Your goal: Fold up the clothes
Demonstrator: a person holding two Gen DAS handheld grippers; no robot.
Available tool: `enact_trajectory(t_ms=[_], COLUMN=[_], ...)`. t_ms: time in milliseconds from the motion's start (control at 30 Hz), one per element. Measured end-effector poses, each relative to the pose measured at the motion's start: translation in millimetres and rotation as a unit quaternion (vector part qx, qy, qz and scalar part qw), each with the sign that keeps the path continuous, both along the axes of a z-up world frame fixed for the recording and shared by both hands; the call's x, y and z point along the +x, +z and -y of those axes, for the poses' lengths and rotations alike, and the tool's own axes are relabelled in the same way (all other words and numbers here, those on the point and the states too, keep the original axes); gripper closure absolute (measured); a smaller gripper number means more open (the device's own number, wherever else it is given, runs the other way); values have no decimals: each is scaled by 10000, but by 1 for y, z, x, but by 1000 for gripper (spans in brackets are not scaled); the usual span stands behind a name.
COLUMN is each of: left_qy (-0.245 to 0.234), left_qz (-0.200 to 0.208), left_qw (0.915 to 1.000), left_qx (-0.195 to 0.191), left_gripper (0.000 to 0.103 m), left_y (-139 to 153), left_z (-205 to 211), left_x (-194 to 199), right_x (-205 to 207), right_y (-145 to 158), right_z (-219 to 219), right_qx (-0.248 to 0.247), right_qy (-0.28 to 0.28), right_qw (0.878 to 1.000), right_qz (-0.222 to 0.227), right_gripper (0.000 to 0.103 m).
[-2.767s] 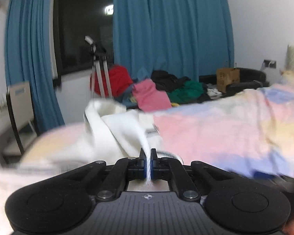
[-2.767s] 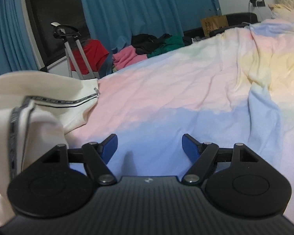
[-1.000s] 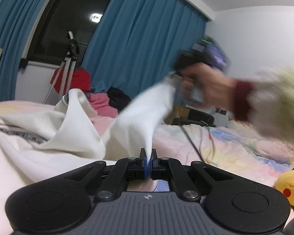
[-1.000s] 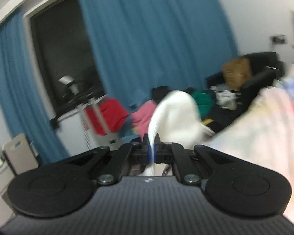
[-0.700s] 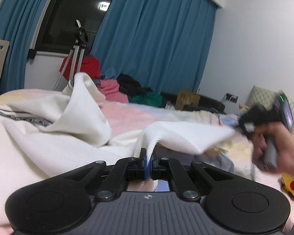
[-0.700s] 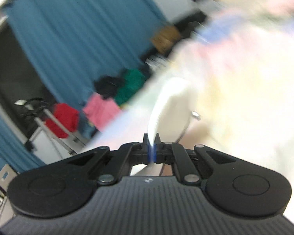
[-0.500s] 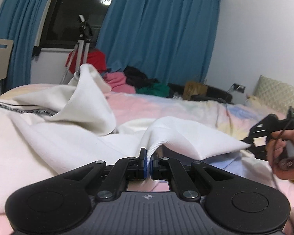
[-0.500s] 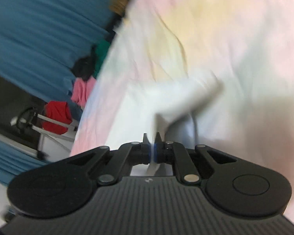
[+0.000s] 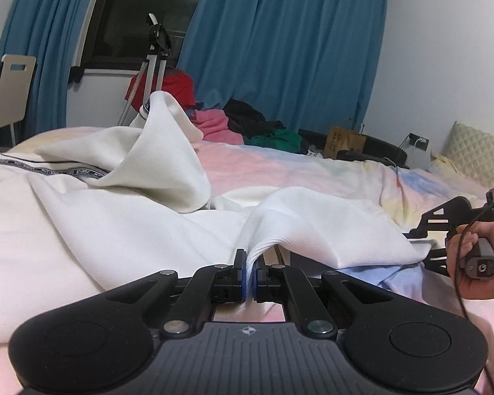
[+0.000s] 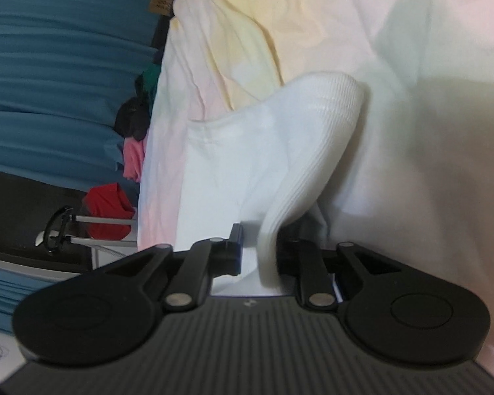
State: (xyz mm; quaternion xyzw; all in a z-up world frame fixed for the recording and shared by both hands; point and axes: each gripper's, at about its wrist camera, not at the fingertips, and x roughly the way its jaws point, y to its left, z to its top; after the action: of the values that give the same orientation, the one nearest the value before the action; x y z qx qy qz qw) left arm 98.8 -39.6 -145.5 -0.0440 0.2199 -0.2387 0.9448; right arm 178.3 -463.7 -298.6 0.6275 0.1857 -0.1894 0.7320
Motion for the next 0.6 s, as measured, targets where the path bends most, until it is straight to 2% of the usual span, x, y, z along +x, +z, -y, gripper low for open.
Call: enact_trajectory(t_ms=[33, 167, 267, 400, 500, 600], left_qy=[12, 6, -71, -398, -586, -694], left_qz=[9, 48, 2, -28, -16, -8], left_qw=[10000, 9995, 9991, 9991, 9980, 9966], left_qx=[-41, -298, -429, -104, 220, 436], left_gripper=[100, 98, 95, 91, 88, 85], left_y=[1, 11, 17, 13, 6, 3], left_z=[0, 2, 2, 16, 30, 38], left_x=[-1, -6, -9, -11, -16, -21], right_x=[-4, -24, -33, -40, -32, -20], right_y=[5, 30, 48, 39, 25, 24], right_z=[2, 11, 18, 45, 61, 62], right_qx=[-156, -869, -1602, -1703, -1869, -2351], right_qy=[-95, -496, -766, -1107, -1089, -888], right_qw=[9998, 9948, 9840, 9790, 9746, 9652], right_qz=[15, 208, 126, -164, -574, -727], right_gripper=[97, 97, 97, 97, 97, 97])
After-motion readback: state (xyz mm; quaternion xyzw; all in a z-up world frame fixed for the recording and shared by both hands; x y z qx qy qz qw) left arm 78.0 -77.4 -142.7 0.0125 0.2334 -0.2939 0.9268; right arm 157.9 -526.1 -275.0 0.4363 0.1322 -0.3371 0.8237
